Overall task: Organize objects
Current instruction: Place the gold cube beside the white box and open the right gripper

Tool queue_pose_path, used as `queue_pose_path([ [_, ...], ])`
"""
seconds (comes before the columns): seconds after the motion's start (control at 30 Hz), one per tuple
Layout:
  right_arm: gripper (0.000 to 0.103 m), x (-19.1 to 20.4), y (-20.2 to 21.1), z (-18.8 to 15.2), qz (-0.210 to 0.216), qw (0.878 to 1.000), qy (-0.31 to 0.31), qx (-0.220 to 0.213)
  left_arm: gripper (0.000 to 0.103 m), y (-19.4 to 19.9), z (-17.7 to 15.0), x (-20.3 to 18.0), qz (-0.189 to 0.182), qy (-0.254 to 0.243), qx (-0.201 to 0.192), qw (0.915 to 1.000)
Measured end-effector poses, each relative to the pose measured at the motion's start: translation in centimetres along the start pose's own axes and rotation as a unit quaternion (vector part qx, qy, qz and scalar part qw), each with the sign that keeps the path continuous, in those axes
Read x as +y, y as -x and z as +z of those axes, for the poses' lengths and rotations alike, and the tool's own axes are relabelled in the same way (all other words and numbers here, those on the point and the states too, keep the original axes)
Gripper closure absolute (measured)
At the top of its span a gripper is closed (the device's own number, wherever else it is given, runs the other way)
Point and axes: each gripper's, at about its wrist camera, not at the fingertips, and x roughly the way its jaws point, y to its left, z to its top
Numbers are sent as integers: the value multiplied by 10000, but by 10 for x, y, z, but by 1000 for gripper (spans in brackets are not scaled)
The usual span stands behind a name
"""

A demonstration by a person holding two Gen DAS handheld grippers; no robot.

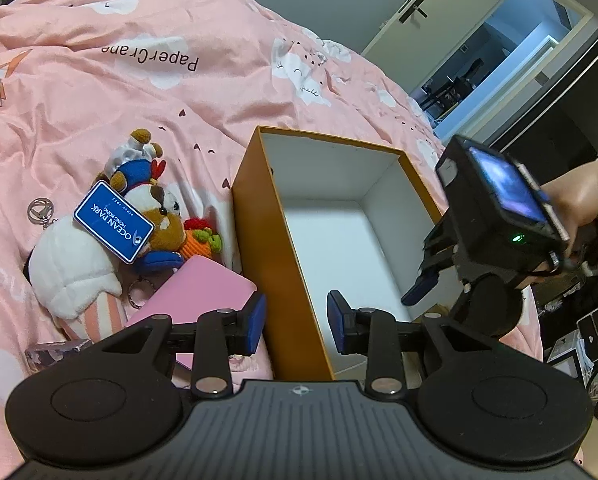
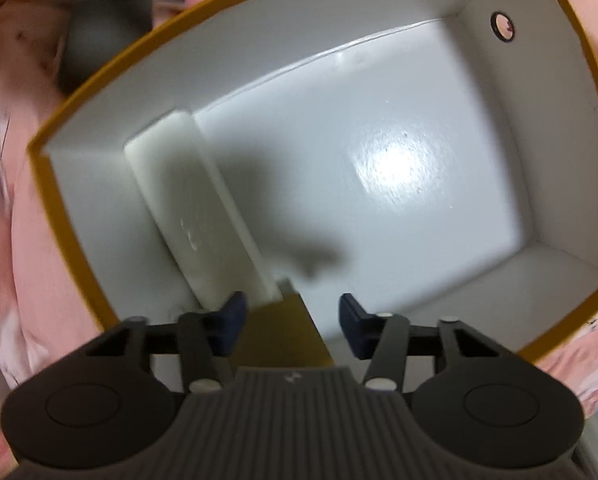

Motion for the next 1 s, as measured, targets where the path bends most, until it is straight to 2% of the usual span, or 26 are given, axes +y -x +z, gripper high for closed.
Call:
queue_pose_path([
  [0.03,60,2,-5,-9,-33,10000,-37,86,65,0,0,0,2,7,3,10000],
  [0.1,69,10,-17,-4,-133,9991,-114,394,65,-2,1,1,-6,19,21,10000],
  [0.2,70,9,-24,-6,7,9984,-134,545,65,-2,1,2,-14,32,40,10000],
  [0.37,70,24,-39,-2,-206,9949,251,950,65,-2,1,4,-1,86,55,9999],
  [0.47,71,35,-50,2,-167,9921,404,1172,65,-1,0,4,13,100,42,9999],
  [0.5,72,37,-50,3,-81,9922,426,1169,65,-2,1,4,19,104,41,9999],
  [0.6,61,34,-49,-2,135,9933,256,1118,65,-2,1,4,11,113,53,9999],
  [0.73,61,22,-34,-12,131,9970,-137,751,65,-4,-1,2,14,64,104,9999],
  [0.8,62,15,-25,-19,313,9974,-443,465,65,-4,-2,2,47,62,115,9999],
  [0.87,65,14,-24,-25,364,9968,-585,402,65,-3,-2,3,105,63,119,9999],
  [1.0,67,20,-22,-32,199,9973,-659,263,65,1,-4,2,230,-7,129,9997],
])
